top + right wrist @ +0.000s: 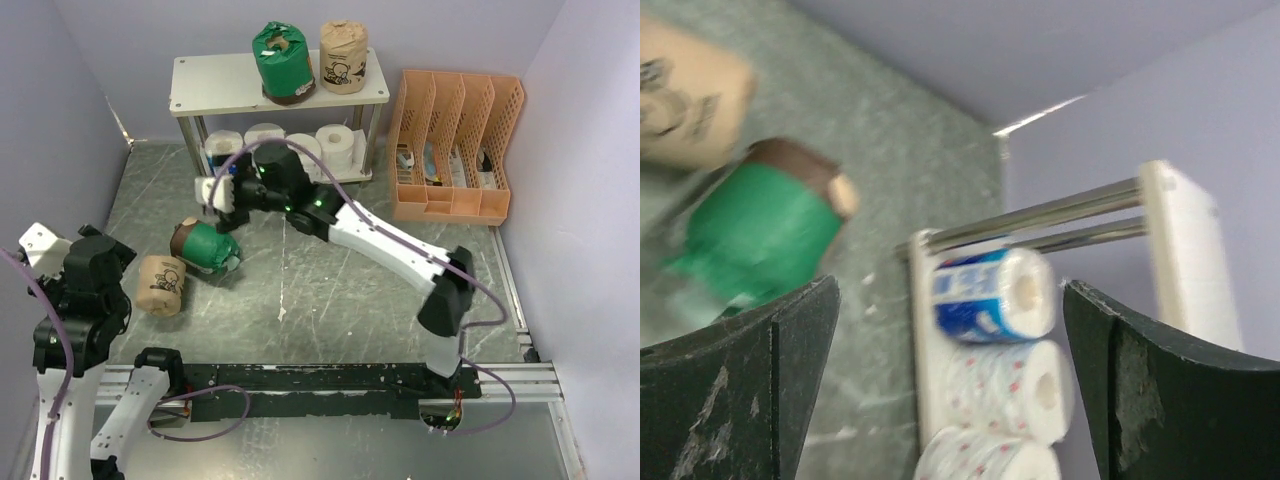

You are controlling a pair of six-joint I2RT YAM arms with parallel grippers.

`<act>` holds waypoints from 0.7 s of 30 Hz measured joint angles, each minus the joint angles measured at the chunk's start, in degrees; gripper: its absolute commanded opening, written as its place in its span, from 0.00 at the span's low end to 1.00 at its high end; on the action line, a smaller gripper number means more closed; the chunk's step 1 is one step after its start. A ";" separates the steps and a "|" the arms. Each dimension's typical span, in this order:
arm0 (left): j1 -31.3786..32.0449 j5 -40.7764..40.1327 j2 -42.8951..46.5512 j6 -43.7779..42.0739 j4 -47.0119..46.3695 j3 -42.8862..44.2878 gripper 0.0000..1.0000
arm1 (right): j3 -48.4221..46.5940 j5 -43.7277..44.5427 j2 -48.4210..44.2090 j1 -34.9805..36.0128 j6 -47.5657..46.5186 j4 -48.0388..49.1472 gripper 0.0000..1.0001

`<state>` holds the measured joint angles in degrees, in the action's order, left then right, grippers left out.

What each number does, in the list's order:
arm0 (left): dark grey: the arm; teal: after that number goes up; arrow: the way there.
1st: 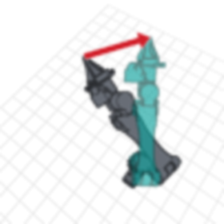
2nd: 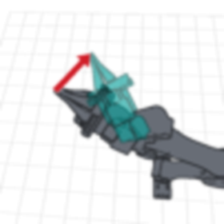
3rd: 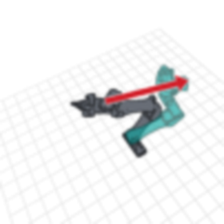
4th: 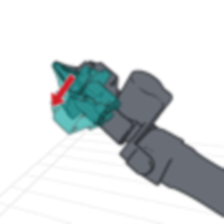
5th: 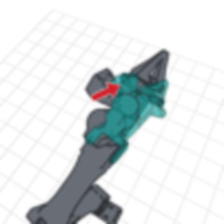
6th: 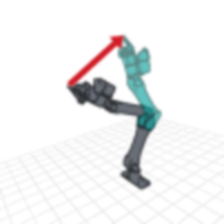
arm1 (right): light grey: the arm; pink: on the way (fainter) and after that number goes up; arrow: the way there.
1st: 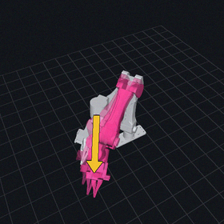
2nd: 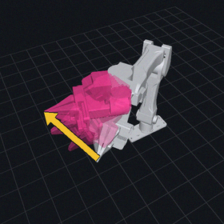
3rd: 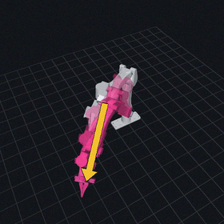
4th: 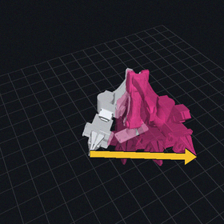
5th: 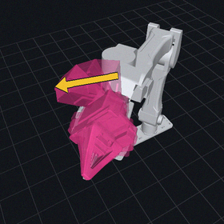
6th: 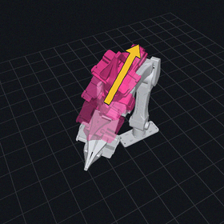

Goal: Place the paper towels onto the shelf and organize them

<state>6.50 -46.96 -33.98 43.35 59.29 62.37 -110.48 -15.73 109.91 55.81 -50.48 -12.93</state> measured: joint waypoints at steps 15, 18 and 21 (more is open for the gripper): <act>0.04 4.85 4.87 -7.85 -7.67 -4.20 1.00 | 21.11 -4.68 -6.60 5.42 -17.46 -11.61 0.72; 0.04 6.49 2.80 -9.22 -9.05 -4.31 1.00 | 20.48 -6.03 -5.64 5.01 -20.65 -11.06 0.63; 0.04 7.78 0.94 -10.25 -10.10 -4.81 1.00 | 16.76 -7.56 -1.64 4.79 -23.74 -11.87 0.62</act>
<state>6.55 -39.18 -33.04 33.10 49.19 57.56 -93.71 -23.29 108.27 60.60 -74.22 -24.80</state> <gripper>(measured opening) 0.994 0.633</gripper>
